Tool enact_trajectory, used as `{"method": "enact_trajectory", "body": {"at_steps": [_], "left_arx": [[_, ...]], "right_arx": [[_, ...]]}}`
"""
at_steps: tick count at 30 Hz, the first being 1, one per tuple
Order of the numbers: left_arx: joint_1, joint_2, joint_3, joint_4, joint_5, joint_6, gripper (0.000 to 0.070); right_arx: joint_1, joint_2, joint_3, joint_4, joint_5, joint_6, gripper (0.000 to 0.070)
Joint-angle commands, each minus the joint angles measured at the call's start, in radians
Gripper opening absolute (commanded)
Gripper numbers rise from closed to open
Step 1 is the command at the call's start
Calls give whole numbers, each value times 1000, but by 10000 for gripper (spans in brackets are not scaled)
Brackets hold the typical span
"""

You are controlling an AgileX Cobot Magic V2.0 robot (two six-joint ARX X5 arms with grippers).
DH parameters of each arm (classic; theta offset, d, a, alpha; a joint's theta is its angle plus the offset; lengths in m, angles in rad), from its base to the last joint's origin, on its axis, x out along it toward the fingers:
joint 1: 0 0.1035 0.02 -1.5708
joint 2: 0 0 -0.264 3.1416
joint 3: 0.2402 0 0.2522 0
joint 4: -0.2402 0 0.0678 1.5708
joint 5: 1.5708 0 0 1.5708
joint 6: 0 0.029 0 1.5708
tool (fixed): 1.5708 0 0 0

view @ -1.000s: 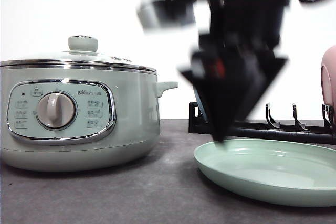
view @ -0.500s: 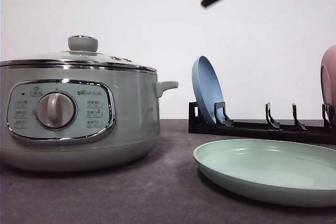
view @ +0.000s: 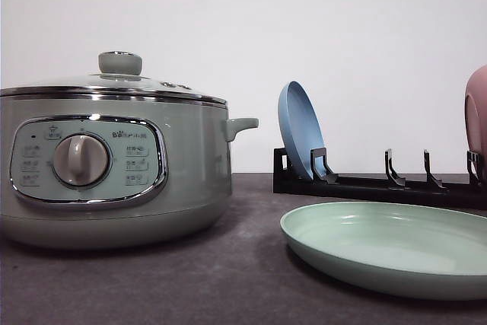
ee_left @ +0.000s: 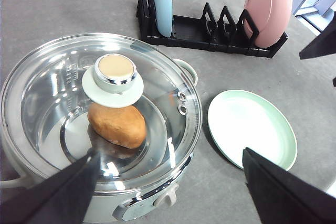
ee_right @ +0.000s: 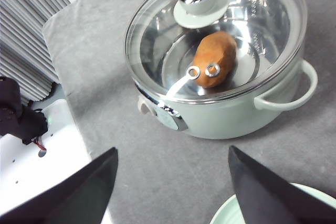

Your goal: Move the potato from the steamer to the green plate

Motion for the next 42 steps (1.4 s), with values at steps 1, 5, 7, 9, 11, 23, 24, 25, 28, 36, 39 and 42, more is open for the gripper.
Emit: {"method": "enact_trajectory", "body": {"at_steps": [1,5,7,9,11,23,24,25,28,36,39,42], "left_arx": [[-2,6,23,6,2,13,554],[-2,6,23,6,2,13,554],[-2,7,23,8,2,12,553],[-2,11,23,18,0,9,554],[-2,22,30,34,-10,-15,554],[-88,306,340,-108,-174,-12,553],[-102,339,373,-125,-192,-9,553],[-118,373,405,-144,-215,-9,553],[-164,471,486,-187,-281,-2,553],[-242,674,595,-205,-361,3,552],[-265,729,604,-201,-406,6,551],[-280,774,605,-202,-434,20,550]], "right_arx": [[7,7,19,3,-4,-15,416],[7,7,19,3,-4,-15,416],[7,7,19,3,-4,-15,416],[7,7,19,3,-4,-15,416],[7,7,19,3,-4,-15,416],[7,7,19,3,-3,-15,416],[7,7,19,3,-3,-15,416],[7,7,19,2,-3,-15,416],[7,7,19,2,-3,-15,416],[7,7,19,1,-3,-15,416],[7,7,19,-2,-3,-15,416],[7,7,19,-3,-3,-15,416]]}}
